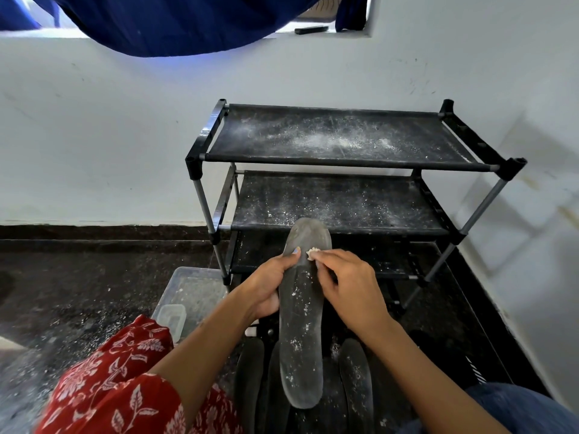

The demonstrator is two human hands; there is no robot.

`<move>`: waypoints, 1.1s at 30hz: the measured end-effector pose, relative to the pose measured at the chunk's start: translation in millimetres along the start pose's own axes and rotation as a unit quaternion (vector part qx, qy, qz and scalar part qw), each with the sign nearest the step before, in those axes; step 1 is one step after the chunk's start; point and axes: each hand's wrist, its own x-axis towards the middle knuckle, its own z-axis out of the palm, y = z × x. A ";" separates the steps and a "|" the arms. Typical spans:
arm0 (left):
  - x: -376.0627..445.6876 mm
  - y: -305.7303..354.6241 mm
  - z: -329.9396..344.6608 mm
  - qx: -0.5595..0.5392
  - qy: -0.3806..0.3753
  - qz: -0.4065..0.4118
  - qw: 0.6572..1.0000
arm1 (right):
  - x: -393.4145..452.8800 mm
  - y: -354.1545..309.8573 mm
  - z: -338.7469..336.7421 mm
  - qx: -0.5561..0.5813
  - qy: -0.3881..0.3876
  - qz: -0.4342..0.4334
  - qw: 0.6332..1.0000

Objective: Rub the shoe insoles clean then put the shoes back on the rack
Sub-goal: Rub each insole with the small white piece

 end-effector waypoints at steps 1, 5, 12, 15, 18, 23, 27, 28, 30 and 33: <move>0.5 -0.4 0.1 0.002 -0.001 0.000 1.000 | 0.8 0.5 -1.0 0.019 0.003 0.007 1.000; 1.3 -1.5 3.0 -0.002 -0.019 -0.001 1.000 | 4.4 1.3 -2.3 0.062 0.029 0.034 0.997; 3.8 -3.3 4.2 -0.001 -0.008 -0.008 1.000 | 1.4 -0.2 -3.0 0.011 -0.021 0.013 1.000; 4.8 -3.2 3.0 0.006 0.004 -0.007 1.000 | -1.8 -4.8 -1.3 0.005 -0.071 0.001 0.997; 5.6 -3.7 1.2 0.000 -0.008 -0.006 1.000 | -0.5 -4.4 -3.0 0.056 -0.048 0.020 0.997; 2.4 -6.0 3.5 0.002 -0.032 -0.036 0.999 | 2.2 -2.9 0.7 0.015 0.031 0.016 0.999; 6.6 -6.7 -2.6 0.003 0.001 -0.041 0.999 | -1.7 -4.6 4.6 0.017 -0.042 -0.014 0.999; 7.2 -7.1 -3.6 0.001 0.009 -0.039 0.999 | -3.1 -7.0 4.7 0.027 -0.060 -0.018 0.998; 8.1 -7.9 -4.1 -0.012 0.019 -0.038 0.999 | -5.5 -12.2 4.2 0.051 -0.104 -0.016 0.993; 7.1 -4.5 -4.5 -0.023 0.024 -0.032 0.999 | -6.1 -16.9 1.8 0.108 -0.150 0.016 0.983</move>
